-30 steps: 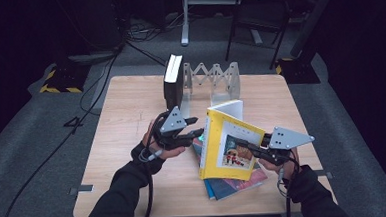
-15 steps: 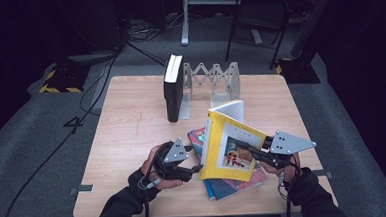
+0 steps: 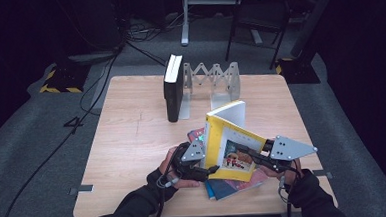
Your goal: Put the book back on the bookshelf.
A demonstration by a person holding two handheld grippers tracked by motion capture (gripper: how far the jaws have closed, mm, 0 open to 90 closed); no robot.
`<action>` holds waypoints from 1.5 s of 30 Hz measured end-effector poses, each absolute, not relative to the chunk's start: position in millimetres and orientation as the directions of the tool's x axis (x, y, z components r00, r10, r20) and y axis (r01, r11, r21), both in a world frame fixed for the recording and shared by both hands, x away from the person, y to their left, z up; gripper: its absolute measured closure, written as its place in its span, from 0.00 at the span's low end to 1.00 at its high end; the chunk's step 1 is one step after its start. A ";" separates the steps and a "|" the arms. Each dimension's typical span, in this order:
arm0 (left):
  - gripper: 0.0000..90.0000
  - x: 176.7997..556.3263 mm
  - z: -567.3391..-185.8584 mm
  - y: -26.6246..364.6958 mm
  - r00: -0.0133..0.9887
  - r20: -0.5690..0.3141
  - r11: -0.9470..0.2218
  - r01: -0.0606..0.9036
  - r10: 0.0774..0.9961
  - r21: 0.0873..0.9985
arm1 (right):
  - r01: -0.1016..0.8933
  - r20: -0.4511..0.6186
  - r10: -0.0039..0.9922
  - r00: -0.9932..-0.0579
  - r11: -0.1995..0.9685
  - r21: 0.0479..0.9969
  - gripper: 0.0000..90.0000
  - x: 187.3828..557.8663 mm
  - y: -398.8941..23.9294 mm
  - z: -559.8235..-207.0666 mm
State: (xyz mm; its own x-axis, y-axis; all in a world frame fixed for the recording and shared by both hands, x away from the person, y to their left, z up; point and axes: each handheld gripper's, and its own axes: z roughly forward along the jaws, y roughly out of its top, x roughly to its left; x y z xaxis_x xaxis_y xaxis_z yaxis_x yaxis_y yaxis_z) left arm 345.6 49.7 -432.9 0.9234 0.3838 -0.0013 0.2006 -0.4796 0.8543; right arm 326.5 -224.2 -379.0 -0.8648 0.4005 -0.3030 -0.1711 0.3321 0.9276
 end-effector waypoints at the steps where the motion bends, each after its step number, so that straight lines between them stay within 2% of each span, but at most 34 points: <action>1: 0.39 346.2 -431.3 48.2 0.926 -0.005 -0.470 0.196 0.378 0.860 | -0.174 -0.307 0.399 -0.864 0.336 0.926 0.92 325.8 -223.9 -378.5; 5: 0.45 347.5 -426.5 42.8 0.926 0.010 -0.457 0.176 0.377 0.872 | -0.184 -0.320 0.397 -0.860 0.342 0.921 0.91 323.6 -223.3 -377.5; 11: 0.67 344.7 -422.5 42.9 0.932 0.038 -0.448 0.137 0.361 0.883 | -0.191 -0.337 0.414 -0.846 0.354 0.915 0.88 322.5 -225.9 -376.2; 12: 0.67 341.9 -421.5 42.0 0.932 0.057 -0.447 0.117 0.357 0.887 | -0.194 -0.343 0.417 -0.841 0.360 0.913 0.88 322.1 -226.6 -375.4; 17: 0.82 340.6 -421.8 39.8 0.908 0.119 -0.448 0.082 0.401 0.890 | -0.205 -0.359 0.437 -0.825 0.360 0.910 0.88 322.7 -231.0 -367.3; 18: 0.83 342.5 -422.0 39.7 0.891 0.167 -0.463 0.053 0.422 0.885 | -0.204 -0.350 0.453 -0.820 0.340 0.918 0.87 322.0 -234.9 -363.2; 20: 0.83 344.6 -421.9 39.7 0.883 0.182 -0.474 0.050 0.433 0.879 | -0.207 -0.355 0.453 -0.818 0.345 0.916 0.87 322.0 -236.3 -362.2; 23: 0.83 351.1 -423.5 43.5 0.894 0.144 -0.453 0.072 0.425 0.889 | -0.212 -0.373 0.480 -0.794 0.355 0.910 0.87 321.2 -238.2 -362.9; 30: 0.83 350.9 -423.4 44.8 0.899 0.153 -0.462 0.061 0.411 0.885 | -0.185 -0.362 0.578 -0.732 0.342 0.921 0.75 324.0 -255.1 -365.3; 34: 0.83 352.5 -424.5 46.2 0.901 0.132 -0.447 0.075 0.413 0.892 | -0.084 -0.262 0.666 -0.698 0.287 0.954 0.55 337.9 -273.5 -373.5; 38: 0.83 352.9 -425.3 46.1 0.902 0.120 -0.437 0.082 0.414 0.896 | 0.005 -0.198 0.658 -0.727 0.294 0.956 0.49 352.2 -274.5 -385.8; 45: 0.82 352.6 -426.3 46.2 0.905 0.103 -0.420 0.089 0.412 0.903 | 0.054 -0.171 0.585 -0.793 0.347 0.936 0.47 360.8 -254.8 -404.2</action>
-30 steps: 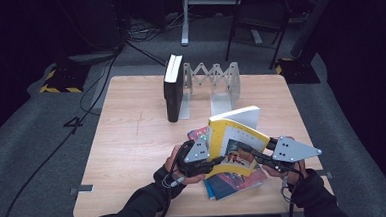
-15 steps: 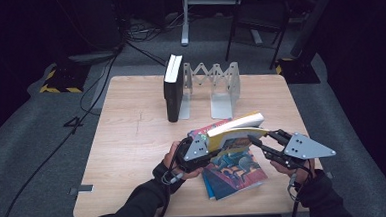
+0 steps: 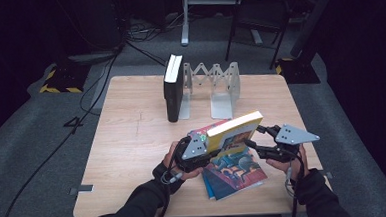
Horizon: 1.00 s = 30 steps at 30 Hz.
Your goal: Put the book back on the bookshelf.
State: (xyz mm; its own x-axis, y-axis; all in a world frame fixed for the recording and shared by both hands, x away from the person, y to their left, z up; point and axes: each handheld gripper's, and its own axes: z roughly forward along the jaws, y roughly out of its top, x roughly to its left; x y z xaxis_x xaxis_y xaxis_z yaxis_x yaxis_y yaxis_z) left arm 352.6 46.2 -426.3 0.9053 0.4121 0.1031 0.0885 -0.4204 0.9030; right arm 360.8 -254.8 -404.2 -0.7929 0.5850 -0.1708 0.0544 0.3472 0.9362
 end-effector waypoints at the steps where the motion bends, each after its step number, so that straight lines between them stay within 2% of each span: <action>1: 0.81 352.3 -426.2 46.2 0.906 0.104 -0.421 0.087 0.410 0.903 | 0.058 -0.167 0.575 -0.801 0.352 0.934 0.49 361.2 -251.7 -406.9; 4: 0.77 351.3 -424.5 46.7 0.905 0.101 -0.401 0.082 0.414 0.912 | 0.057 -0.174 0.554 -0.814 0.375 0.925 0.50 360.3 -245.2 -410.9; 15: 0.72 349.8 -408.1 48.6 0.897 0.103 -0.351 0.061 0.430 0.934 | 0.057 -0.176 0.572 -0.801 0.365 0.929 0.56 359.4 -241.3 -413.0; 30: 0.75 353.1 -386.6 36.2 0.899 0.114 -0.308 0.024 0.423 0.951 | 0.058 -0.176 0.571 -0.802 0.368 0.928 0.56 359.0 -241.4 -412.7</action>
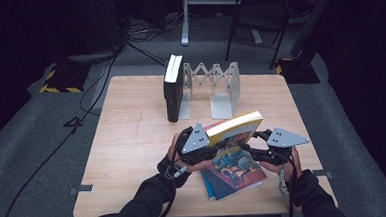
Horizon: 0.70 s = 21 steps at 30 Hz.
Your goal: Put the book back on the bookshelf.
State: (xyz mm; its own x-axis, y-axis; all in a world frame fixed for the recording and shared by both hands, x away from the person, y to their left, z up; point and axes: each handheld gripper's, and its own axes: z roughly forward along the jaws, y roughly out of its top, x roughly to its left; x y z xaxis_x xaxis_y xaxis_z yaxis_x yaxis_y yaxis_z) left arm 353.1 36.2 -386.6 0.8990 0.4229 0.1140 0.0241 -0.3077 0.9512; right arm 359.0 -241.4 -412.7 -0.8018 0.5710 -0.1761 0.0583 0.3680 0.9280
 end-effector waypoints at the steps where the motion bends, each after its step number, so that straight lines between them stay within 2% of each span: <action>1: 0.77 353.2 -385.9 35.6 0.900 0.116 -0.313 0.024 0.420 0.949 | 0.060 -0.175 0.572 -0.802 0.368 0.928 0.55 359.0 -241.4 -412.6; 4: 0.82 353.6 -382.5 34.2 0.897 0.129 -0.337 0.024 0.422 0.941 | 0.071 -0.173 0.575 -0.799 0.377 0.923 0.48 358.0 -242.2 -412.3; 6: 0.83 354.9 -382.3 34.6 0.895 0.122 -0.333 0.032 0.430 0.942 | 0.080 -0.175 0.575 -0.800 0.390 0.917 0.47 356.9 -243.3 -412.3; 8: 0.83 358.6 -382.0 36.2 0.887 0.106 -0.326 0.052 0.449 0.944 | 0.089 -0.204 0.569 -0.796 0.444 0.891 0.43 353.6 -249.1 -414.0; 12: 0.83 362.9 -380.7 36.6 0.879 0.103 -0.321 0.060 0.466 0.945 | 0.120 -0.228 0.588 -0.776 0.493 0.862 0.43 346.5 -273.3 -421.6; 16: 0.83 369.7 -374.9 35.1 0.855 0.133 -0.328 0.045 0.501 0.943 | 0.216 -0.194 0.684 -0.704 0.466 0.858 0.43 347.8 -315.2 -435.2; 21: 0.83 384.4 -370.0 41.2 0.816 0.155 -0.311 0.032 0.557 0.950 | 0.276 -0.189 0.741 -0.644 0.455 0.847 0.42 352.5 -335.1 -444.0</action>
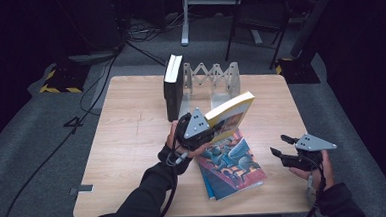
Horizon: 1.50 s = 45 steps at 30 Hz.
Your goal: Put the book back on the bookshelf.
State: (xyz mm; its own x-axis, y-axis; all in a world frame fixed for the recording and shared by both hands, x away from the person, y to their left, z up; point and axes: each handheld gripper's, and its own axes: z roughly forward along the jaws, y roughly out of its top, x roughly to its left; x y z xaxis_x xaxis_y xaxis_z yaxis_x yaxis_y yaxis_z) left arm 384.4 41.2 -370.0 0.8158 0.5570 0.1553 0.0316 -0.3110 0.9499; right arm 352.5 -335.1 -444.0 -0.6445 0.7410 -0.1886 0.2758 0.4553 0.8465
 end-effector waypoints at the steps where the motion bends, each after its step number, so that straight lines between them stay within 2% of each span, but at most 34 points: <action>1: 0.83 386.6 -368.6 43.7 0.804 0.158 -0.306 0.031 0.573 0.952 | 0.289 -0.179 0.748 -0.639 0.449 0.845 0.41 353.1 -338.2 -445.1; 8: 0.83 395.8 -362.9 67.3 0.708 0.160 -0.269 0.044 0.688 0.962 | 0.340 -0.144 0.763 -0.630 0.437 0.833 0.41 357.9 -346.0 -451.8; 12: 0.83 403.0 -368.4 85.7 0.628 0.121 -0.232 0.097 0.769 0.968 | 0.339 -0.151 0.754 -0.639 0.452 0.825 0.41 358.4 -343.0 -453.0; 21: 0.83 421.1 -390.9 113.5 0.468 0.042 -0.156 0.208 0.883 0.966 | 0.345 -0.157 0.742 -0.652 0.475 0.810 0.41 359.7 -337.3 -458.3; 27: 0.83 433.1 -409.2 105.6 0.353 0.002 -0.100 0.261 0.936 0.960 | 0.353 -0.154 0.741 -0.654 0.479 0.804 0.41 362.2 -337.3 -462.4; 30: 0.83 434.3 -412.6 98.3 0.320 0.022 -0.110 0.260 0.947 0.959 | 0.353 -0.146 0.738 -0.659 0.475 0.806 0.41 362.2 -337.4 -462.7; 34: 0.83 440.1 -420.2 88.1 0.270 -0.007 -0.068 0.267 0.963 0.961 | 0.351 -0.149 0.739 -0.657 0.475 0.807 0.41 361.6 -337.6 -462.9; 41: 0.83 451.5 -429.8 71.9 0.180 -0.003 -0.046 0.265 0.984 0.963 | 0.330 -0.136 0.721 -0.680 0.466 0.821 0.40 360.2 -338.1 -462.4; 45: 0.83 457.8 -432.9 66.9 0.158 -0.028 -0.015 0.264 0.987 0.964 | 0.330 -0.135 0.718 -0.683 0.469 0.819 0.40 360.7 -337.7 -463.2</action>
State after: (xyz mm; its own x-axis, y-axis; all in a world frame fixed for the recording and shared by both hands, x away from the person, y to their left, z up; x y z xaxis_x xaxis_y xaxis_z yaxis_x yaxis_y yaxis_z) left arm 457.8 66.9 -432.9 0.1580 0.9871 -0.0278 0.2638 -0.0150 0.9645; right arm 360.7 -337.7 -463.2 -0.6833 0.7175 -0.1350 0.3301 0.4686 0.8194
